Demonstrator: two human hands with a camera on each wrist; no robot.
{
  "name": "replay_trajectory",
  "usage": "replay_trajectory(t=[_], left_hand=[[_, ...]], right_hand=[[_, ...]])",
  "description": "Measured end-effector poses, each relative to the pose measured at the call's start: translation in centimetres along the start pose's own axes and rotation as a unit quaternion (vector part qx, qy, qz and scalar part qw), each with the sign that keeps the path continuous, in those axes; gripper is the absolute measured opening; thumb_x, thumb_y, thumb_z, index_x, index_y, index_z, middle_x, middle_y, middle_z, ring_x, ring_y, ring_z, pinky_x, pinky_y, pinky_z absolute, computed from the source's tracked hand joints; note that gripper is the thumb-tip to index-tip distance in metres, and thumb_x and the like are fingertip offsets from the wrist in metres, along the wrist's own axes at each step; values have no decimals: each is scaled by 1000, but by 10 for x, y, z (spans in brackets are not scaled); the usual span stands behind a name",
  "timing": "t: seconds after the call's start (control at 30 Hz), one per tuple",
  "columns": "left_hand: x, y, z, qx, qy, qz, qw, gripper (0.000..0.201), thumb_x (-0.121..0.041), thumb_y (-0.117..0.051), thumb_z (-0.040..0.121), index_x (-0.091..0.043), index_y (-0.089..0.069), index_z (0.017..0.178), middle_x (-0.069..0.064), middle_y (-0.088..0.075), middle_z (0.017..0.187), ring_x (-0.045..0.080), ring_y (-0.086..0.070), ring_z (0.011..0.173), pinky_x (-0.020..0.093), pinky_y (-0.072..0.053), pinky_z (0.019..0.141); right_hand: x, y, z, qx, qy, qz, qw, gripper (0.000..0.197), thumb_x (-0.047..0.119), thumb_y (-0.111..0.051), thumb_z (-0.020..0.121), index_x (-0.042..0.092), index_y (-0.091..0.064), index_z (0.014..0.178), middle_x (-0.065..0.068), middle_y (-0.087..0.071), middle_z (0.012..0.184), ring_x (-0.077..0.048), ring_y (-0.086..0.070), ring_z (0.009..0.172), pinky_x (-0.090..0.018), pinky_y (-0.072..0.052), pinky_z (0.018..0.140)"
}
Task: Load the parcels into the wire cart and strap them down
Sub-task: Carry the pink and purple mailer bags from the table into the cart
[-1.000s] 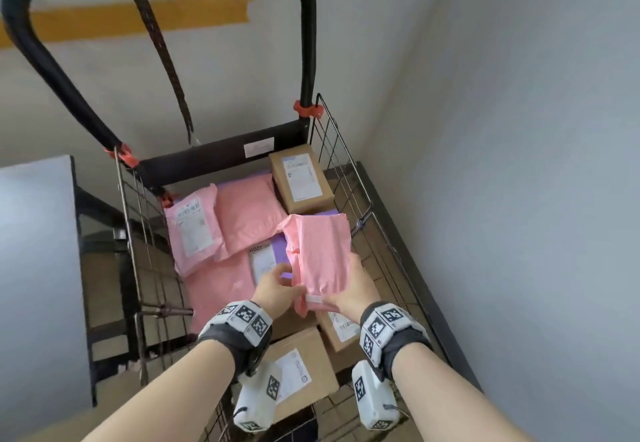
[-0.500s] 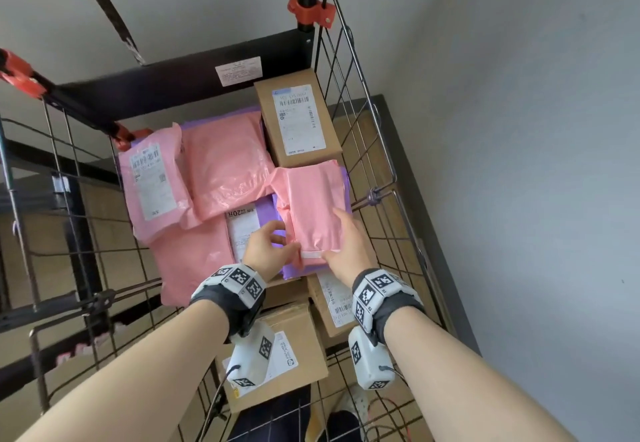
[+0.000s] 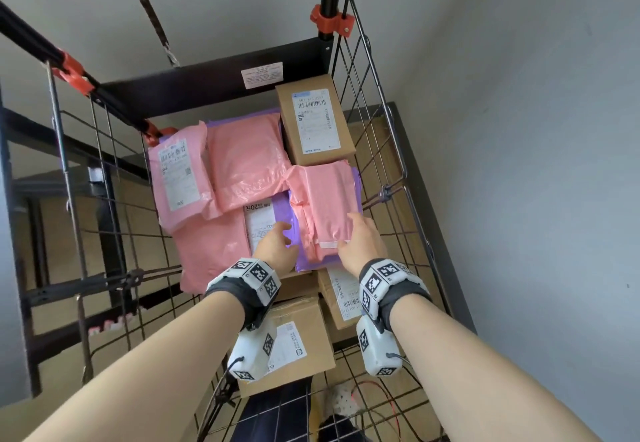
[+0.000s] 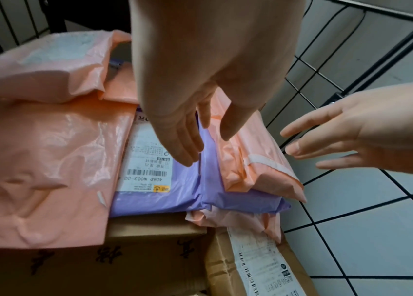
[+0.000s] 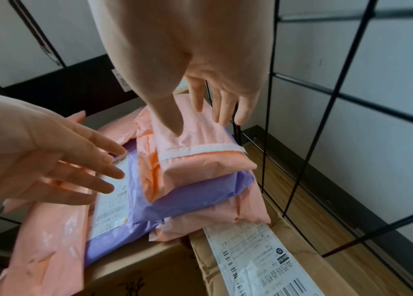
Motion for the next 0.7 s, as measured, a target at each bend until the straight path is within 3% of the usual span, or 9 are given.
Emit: replay_trajectory(t=[0.1, 0.2, 0.37, 0.47, 0.57, 0.63, 0.7], left_hand=[[2, 11, -26, 5, -10, 83, 996, 45, -11, -48, 90, -14, -41, 134, 11, -60, 120, 28, -58, 106, 27, -42, 84], [-1, 25, -61, -9, -26, 160, 987, 42, -12, -46, 91, -15, -42, 133, 10, -57, 125, 27, -57, 110, 31, -45, 88], [-12, 57, -141, -76, -59, 224, 970, 39, -12, -46, 90, -15, -48, 129, 11, -51, 127, 28, -54, 114, 35, -46, 95], [-10, 78, -202, -127, -75, 252, 956, 35, -14, -47, 90, -16, -52, 125, 8, -50, 128, 27, -54, 114, 38, -47, 96], [-4, 99, -262, -159, -90, 279, 943, 30, -14, -47, 89, -15, -56, 118, 7, -57, 120, 26, -58, 108, 36, -49, 90], [5, 116, -299, -171, -85, 293, 937, 26, -16, -47, 88, -15, -58, 111, 8, -63, 113, 27, -61, 100, 33, -50, 82], [20, 135, -337, -191, -62, 304, 931, 26, -16, -47, 88, -17, -59, 110, 8, -64, 109, 29, -63, 96, 34, -49, 76]], right_hand=[[10, 1, -22, 18, 25, -44, 999, 37, 12, -55, 89, 12, -49, 126, -9, -49, 127, -29, -55, 109, -37, -48, 90], [21, 3, -50, 35, 61, -87, 994, 35, 16, -53, 90, 14, -52, 125, -9, -55, 122, -30, -56, 107, -41, -50, 90], [53, 26, -117, 34, 145, -161, 976, 22, 12, -51, 91, 10, -57, 111, -10, -63, 108, -30, -61, 93, -41, -50, 86], [74, 34, -168, 31, 189, -190, 963, 20, 10, -48, 92, 9, -57, 110, -9, -63, 97, -27, -59, 81, -34, -49, 72], [97, 34, -221, 35, 222, -218, 950, 19, 10, -45, 92, 8, -59, 106, -11, -64, 101, -29, -61, 83, -32, -50, 70], [117, 28, -255, 43, 250, -234, 939, 12, 10, -48, 90, 7, -60, 92, -13, -64, 97, -29, -63, 84, -33, -53, 72], [138, 22, -289, 38, 278, -257, 925, 9, 10, -49, 88, 8, -56, 82, -13, -61, 91, -29, -60, 81, -30, -47, 64]])
Point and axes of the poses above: each hand's wrist, its own z-axis towards the middle knuckle, its own y-axis out of the back of the hand, x = y × z, the point moved 8 cm from there along z, towards the middle knuckle
